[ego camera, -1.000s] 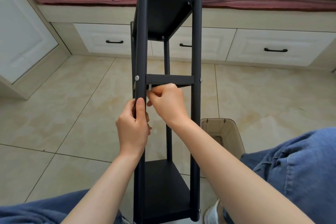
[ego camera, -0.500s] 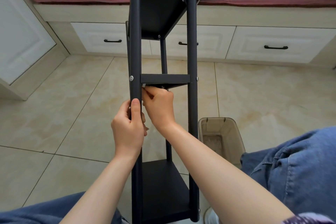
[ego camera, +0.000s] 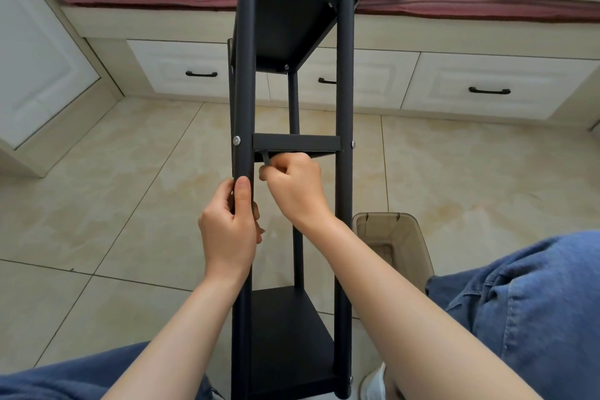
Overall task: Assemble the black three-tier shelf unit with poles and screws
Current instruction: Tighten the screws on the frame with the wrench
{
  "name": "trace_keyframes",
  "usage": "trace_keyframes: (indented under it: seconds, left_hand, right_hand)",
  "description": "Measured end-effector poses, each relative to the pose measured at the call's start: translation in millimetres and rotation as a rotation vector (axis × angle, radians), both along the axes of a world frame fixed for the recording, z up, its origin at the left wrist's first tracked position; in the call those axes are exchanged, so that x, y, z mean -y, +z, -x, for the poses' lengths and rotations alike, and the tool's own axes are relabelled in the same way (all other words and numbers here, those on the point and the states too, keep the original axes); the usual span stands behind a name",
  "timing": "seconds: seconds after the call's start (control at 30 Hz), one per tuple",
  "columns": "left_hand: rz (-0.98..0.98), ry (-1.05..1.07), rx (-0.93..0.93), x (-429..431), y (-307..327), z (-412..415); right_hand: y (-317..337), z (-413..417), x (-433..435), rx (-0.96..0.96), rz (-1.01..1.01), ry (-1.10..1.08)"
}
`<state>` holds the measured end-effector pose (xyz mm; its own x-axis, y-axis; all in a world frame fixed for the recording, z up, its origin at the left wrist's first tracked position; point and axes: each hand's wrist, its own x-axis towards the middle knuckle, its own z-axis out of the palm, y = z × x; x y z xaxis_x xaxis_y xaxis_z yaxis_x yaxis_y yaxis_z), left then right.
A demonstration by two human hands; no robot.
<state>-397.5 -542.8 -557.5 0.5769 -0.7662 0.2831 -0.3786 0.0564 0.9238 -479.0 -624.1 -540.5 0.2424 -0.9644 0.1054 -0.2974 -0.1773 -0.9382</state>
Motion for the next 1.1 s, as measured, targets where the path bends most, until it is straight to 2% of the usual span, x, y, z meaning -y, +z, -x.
trace_keyframes:
  seconds: [0.5, 1.1]
  left_hand:
    - [0.003, 0.004, 0.012, -1.9, 0.5, 2.4]
    - [0.006, -0.023, 0.019, -0.8, -1.9, 3.5]
  right_hand:
    - [14.2, 1.6, -3.7, 0.04, -0.06, 0.037]
    - [-17.5, -15.1, -2.6, 0.171, 0.073, -0.026]
